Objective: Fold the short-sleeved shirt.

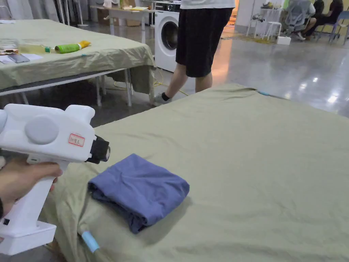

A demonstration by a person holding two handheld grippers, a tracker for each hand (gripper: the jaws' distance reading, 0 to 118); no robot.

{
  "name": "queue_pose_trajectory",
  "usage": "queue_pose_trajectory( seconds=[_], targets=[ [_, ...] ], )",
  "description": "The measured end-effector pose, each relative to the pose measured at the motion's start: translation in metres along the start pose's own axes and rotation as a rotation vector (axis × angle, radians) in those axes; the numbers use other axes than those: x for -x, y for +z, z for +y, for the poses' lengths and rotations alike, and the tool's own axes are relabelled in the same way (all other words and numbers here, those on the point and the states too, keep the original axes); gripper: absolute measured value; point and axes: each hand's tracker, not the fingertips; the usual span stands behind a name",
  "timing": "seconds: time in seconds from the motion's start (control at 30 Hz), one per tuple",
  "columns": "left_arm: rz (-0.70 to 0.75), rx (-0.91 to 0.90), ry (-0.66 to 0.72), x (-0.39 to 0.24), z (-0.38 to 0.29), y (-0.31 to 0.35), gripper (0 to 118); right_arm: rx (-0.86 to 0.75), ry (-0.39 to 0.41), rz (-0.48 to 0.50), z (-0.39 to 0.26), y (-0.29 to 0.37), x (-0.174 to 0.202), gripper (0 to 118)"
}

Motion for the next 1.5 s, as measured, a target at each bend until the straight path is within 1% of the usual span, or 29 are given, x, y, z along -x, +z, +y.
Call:
queue_pose_trajectory(
  seconds=[0.07, 0.13, 0.23, 0.27, 0.3, 0.37, 0.4, 0.43, 0.5, 0.57, 0.6, 0.67, 0.77, 0.83, 0.9, 1.03, 1.07, 1.1, 1.13, 1.17, 1.2, 1.23, 1.27, 1.33, 1.4, 1.5],
  targets=[
    [-0.082, -0.015, 0.072, -0.020, -0.014, 0.014, 0, -0.023, -0.003, -0.012, -0.004, 0.008, -0.006, 3],
    [-0.229, -0.016, 0.078, -0.058, -0.041, 0.030, 0, -0.076, 0.012, -0.038, -0.008, 0.021, -0.011, 3],
    [-0.346, -0.087, 0.030, -0.141, -0.083, 0.036, 0, -0.172, 0.054, -0.092, -0.013, 0.046, -0.018, 3],
    [-0.438, -0.132, 0.017, -0.169, -0.098, 0.036, 0, -0.213, 0.067, -0.111, -0.015, 0.056, -0.023, 3],
    [-0.524, -0.149, 0.045, -0.194, -0.109, 0.036, 0, -0.253, 0.075, -0.127, -0.016, 0.066, -0.026, 3],
    [-0.646, -0.134, 0.093, -0.243, -0.127, 0.036, 0, -0.325, 0.096, -0.163, -0.017, 0.086, -0.032, 3],
    [-0.685, -0.161, 0.076, -0.268, -0.134, 0.039, 0, -0.382, 0.122, -0.194, -0.017, 0.099, -0.036, 3],
    [-0.680, -0.183, 0.027, -0.289, -0.139, 0.044, 0, -0.431, 0.151, -0.223, -0.017, 0.109, -0.037, 3],
    [-0.638, -0.258, -0.104, -0.339, -0.150, 0.064, 0, -0.542, 0.242, -0.304, -0.018, 0.133, -0.036, 3],
    [-0.630, -0.343, -0.201, -0.368, -0.157, 0.086, 0, -0.647, 0.334, -0.384, -0.016, 0.153, -0.036, 3],
    [-0.644, -0.376, -0.233, -0.377, -0.159, 0.098, 0, -0.702, 0.386, -0.413, -0.017, 0.162, -0.034, 3],
    [-0.656, -0.435, -0.273, -0.388, -0.163, 0.119, 0, -0.793, 0.464, -0.474, -0.019, 0.175, -0.026, 3],
    [-0.577, -0.514, -0.360, -0.393, -0.168, 0.138, 0, -0.912, 0.546, -0.525, -0.027, 0.185, -0.021, 3],
    [-0.546, -0.521, -0.364, -0.391, -0.172, 0.144, 0, -0.971, 0.572, -0.547, -0.034, 0.186, -0.023, 3],
    [-0.524, -0.509, -0.328, -0.380, -0.173, 0.142, 0, -1.018, 0.569, -0.584, -0.042, 0.183, -0.025, 3],
    [-0.466, -0.489, -0.310, -0.364, -0.173, 0.132, 0, -1.007, 0.577, -0.631, -0.047, 0.172, -0.031, 4],
    [-0.444, -0.493, -0.313, -0.361, -0.174, 0.130, 0, -0.996, 0.585, -0.631, -0.045, 0.169, -0.033, 15],
    [-0.441, -0.503, -0.312, -0.358, -0.174, 0.129, 7, -0.988, 0.590, -0.627, -0.045, 0.168, -0.033, 41],
    [-0.439, -0.523, -0.302, -0.356, -0.175, 0.129, 23, -0.981, 0.588, -0.624, -0.044, 0.167, -0.032, 65],
    [-0.455, -0.536, -0.285, -0.351, -0.175, 0.129, 48, -0.958, 0.580, -0.611, -0.042, 0.166, -0.031, 80],
    [-0.499, -0.522, -0.254, -0.348, -0.173, 0.130, 100, -0.958, 0.578, -0.613, -0.041, 0.164, -0.031, 99],
    [-0.521, -0.492, -0.233, -0.348, -0.170, 0.129, 116, -0.958, 0.582, -0.609, -0.040, 0.162, -0.030, 111],
    [-0.523, -0.458, -0.214, -0.349, -0.167, 0.127, 118, -0.951, 0.591, -0.606, -0.039, 0.161, -0.029, 118],
    [-0.556, -0.467, -0.207, -0.345, -0.168, 0.128, 118, -0.953, 0.611, -0.611, -0.039, 0.158, -0.025, 118],
    [-0.550, -0.474, -0.207, -0.346, -0.167, 0.129, 118, -0.975, 0.635, -0.628, -0.040, 0.158, -0.021, 118],
    [-0.436, -0.486, -0.264, -0.352, -0.167, 0.129, 118, -0.991, 0.657, -0.661, -0.040, 0.160, -0.016, 118]
  ],
)
